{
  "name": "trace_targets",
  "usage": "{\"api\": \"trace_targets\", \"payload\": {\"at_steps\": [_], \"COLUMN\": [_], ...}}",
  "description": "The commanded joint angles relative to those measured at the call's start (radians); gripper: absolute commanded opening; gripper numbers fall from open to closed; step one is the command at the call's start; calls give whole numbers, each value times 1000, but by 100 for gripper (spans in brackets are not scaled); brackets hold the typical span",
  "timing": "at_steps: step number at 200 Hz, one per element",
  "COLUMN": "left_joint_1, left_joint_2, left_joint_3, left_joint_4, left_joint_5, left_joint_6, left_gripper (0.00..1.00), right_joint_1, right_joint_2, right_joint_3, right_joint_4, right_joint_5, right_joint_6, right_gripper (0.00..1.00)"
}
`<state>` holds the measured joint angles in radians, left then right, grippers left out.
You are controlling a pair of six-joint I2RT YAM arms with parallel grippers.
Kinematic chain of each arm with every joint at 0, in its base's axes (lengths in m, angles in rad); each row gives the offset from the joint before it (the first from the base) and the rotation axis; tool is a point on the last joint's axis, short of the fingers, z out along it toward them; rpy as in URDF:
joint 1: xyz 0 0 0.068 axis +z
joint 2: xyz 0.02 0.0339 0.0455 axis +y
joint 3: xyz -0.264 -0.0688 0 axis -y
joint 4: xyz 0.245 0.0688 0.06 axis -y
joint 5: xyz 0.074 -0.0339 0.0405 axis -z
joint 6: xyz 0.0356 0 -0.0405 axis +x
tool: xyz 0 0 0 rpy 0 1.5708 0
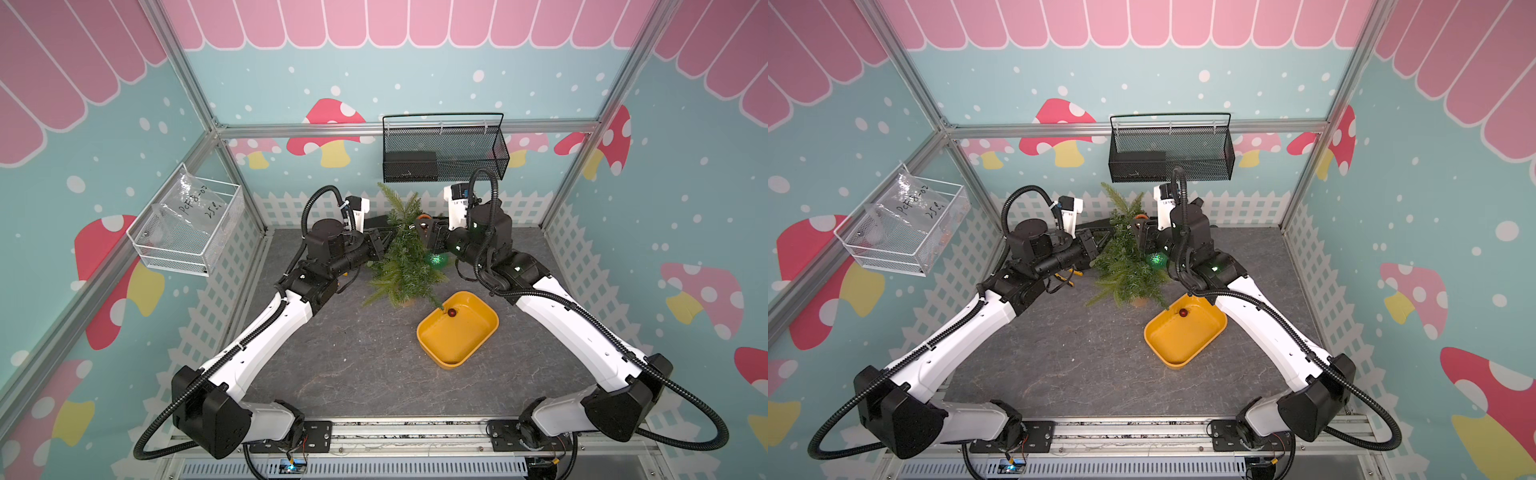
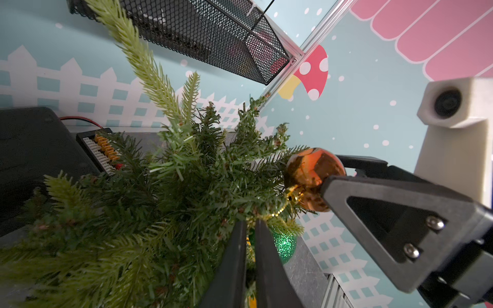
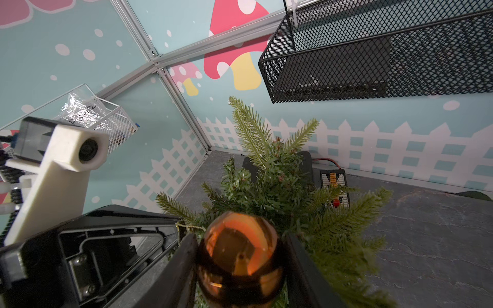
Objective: Decorate the small christmas tree with ornaments
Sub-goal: Hang an ornament on the christmas tree.
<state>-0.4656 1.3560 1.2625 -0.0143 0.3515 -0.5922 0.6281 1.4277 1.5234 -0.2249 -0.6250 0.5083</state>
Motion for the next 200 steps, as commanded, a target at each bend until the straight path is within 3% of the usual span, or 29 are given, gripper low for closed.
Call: {"api": "trace_targets", "payload": {"at_steps": [1, 29, 143, 200], "left_joint_1": [4, 4, 4, 4], "left_joint_2": [16, 21, -7, -38], "left_joint_3": [32, 40, 2, -12], "left_joint_4": [-21, -27, -44, -43], "left_joint_5": [0, 1, -19, -28], "left_joint_6": [13, 14, 20, 14], "left_gripper": [5, 0, 0, 7], "right_joint_1": [0, 0, 10, 16], "right_joint_2": [14, 21, 18, 13], "right_joint_3": [13, 23, 52, 50], "right_joint_4": [13, 13, -92, -117], "right_joint_5": [7, 20, 35, 2], "right_joint_6": [-24, -24, -44, -42], "right_gripper": [49, 49, 49, 56]}}
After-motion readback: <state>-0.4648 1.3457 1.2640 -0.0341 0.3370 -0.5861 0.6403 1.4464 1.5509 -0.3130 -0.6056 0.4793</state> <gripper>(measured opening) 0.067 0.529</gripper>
